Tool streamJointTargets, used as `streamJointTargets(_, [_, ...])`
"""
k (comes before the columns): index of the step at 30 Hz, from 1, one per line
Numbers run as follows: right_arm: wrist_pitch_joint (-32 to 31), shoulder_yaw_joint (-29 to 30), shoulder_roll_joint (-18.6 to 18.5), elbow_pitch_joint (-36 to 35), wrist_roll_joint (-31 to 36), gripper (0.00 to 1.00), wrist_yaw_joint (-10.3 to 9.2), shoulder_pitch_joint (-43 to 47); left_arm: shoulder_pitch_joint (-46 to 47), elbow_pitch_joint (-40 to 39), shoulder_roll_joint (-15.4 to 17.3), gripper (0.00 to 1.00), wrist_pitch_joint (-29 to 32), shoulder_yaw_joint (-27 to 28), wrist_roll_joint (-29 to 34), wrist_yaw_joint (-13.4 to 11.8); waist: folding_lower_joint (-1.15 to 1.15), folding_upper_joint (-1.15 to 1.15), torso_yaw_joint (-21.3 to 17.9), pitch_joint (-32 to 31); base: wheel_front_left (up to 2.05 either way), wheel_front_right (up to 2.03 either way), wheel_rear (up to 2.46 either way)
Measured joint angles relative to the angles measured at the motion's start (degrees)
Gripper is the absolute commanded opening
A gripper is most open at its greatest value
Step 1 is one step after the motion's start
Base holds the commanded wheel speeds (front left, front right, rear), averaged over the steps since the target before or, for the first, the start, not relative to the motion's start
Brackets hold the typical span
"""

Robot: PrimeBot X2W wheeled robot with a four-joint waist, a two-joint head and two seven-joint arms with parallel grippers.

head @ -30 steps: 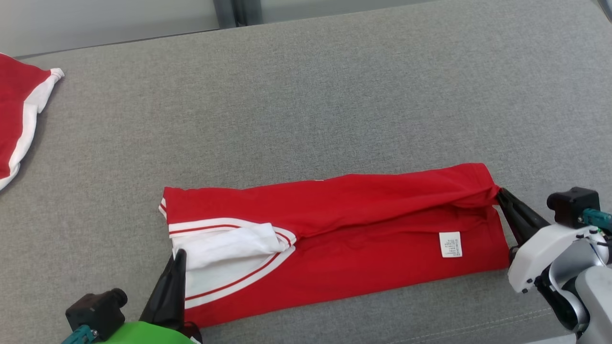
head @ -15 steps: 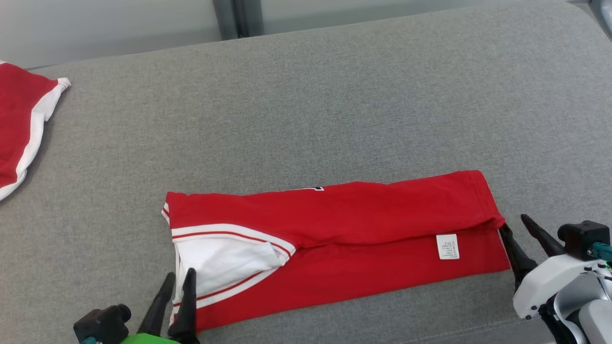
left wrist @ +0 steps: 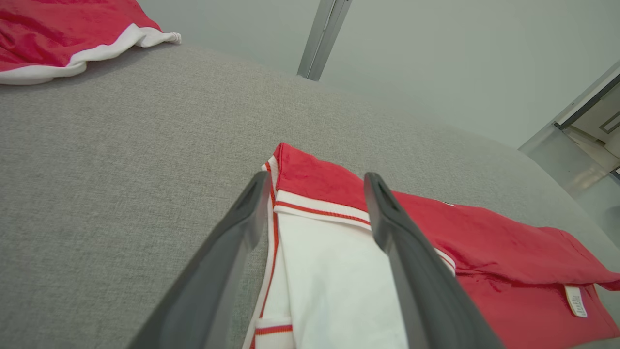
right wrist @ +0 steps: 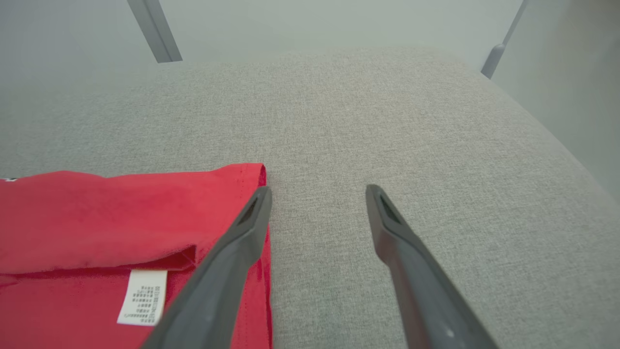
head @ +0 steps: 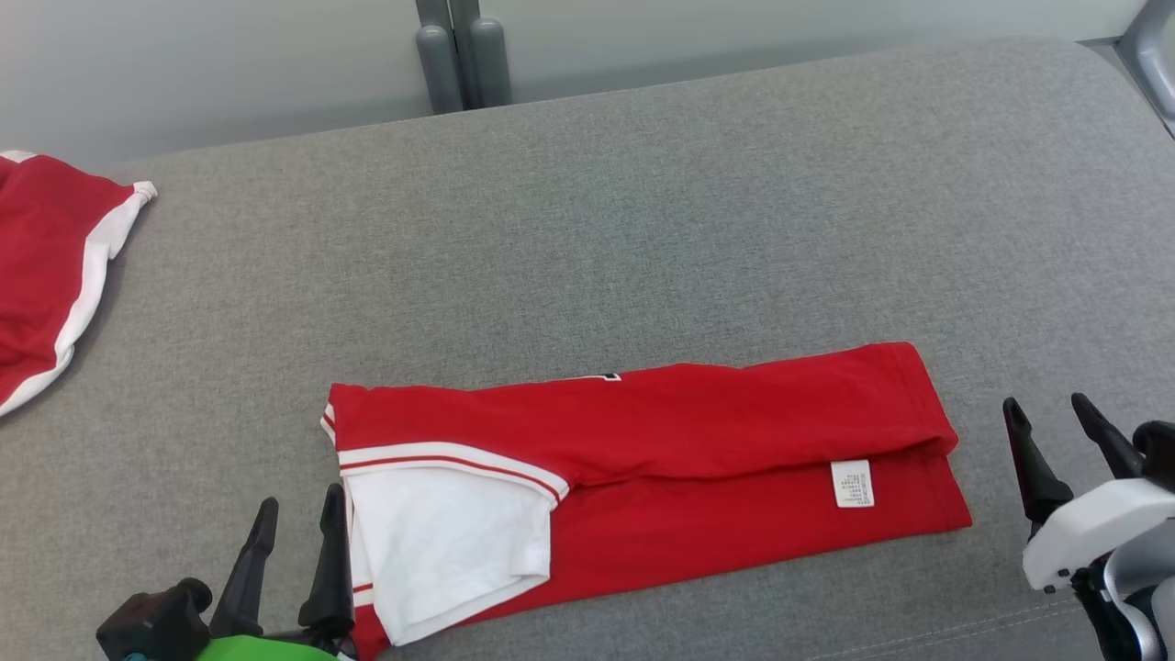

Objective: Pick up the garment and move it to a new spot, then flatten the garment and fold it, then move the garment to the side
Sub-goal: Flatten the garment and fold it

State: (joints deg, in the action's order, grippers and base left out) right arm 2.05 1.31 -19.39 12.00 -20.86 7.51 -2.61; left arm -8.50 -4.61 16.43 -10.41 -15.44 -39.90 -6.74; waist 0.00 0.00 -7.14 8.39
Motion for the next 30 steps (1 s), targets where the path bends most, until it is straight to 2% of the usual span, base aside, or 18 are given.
streamJointTargets(6, [-3.77,-2.66,0.56,1.44,0.33,1.00,0.00,-4.30,1.30,-0.07,-0.40,1.00,0.08,-0.52,1.23,-1.69,0.00,0.00,1.17,-0.28,0.00,0.00,0.00])
streamJointTargets(14, [-9.72,-7.57,-0.21,9.32,-0.33,1.00,0.00,-6.59,2.36,0.22,-0.92,1.00,0.27,-1.33,2.05,-2.93,0.00,0.00,3.82,-0.06,0.00,0.00,0.00])
streamJointTargets(25, [-10.23,-8.44,0.30,15.61,-2.25,1.00,0.00,-7.79,2.39,-0.65,-0.96,1.00,0.27,-1.14,2.05,-3.83,0.00,0.00,5.56,1.24,0.00,0.00,0.00])
streamJointTargets(26, [-10.36,-8.64,0.27,15.93,-2.35,0.74,0.00,-8.14,2.41,-0.68,-0.94,1.00,0.27,-1.13,2.05,-3.85,0.00,0.00,5.54,1.34,0.00,0.00,0.00])
streamJointTargets(27, [-10.38,-8.95,0.30,16.30,-2.59,0.38,0.00,-8.48,2.42,-0.73,-0.94,1.00,0.27,-1.10,2.05,-3.86,0.00,0.00,5.50,1.43,0.00,0.00,0.00])
streamJointTargets(28, [-10.58,-9.38,0.35,16.72,-3.08,0.28,0.00,-8.92,2.44,-0.74,-0.91,1.00,0.27,-1.09,2.05,-3.88,0.00,0.00,5.42,1.52,0.00,0.00,0.00])
streamJointTargets(29, [-10.69,-9.89,0.45,16.99,-3.63,0.11,0.00,-9.31,2.49,-0.75,-0.89,1.00,0.27,-1.08,2.07,-3.96,0.00,0.00,5.32,1.58,0.00,0.00,0.00])
streamJointTargets(30, [-10.91,-10.28,0.66,17.08,-4.28,0.00,0.00,-9.61,2.60,-0.75,-0.87,1.00,0.27,-1.05,2.07,-4.11,0.00,0.00,5.20,1.61,0.00,0.00,0.00])
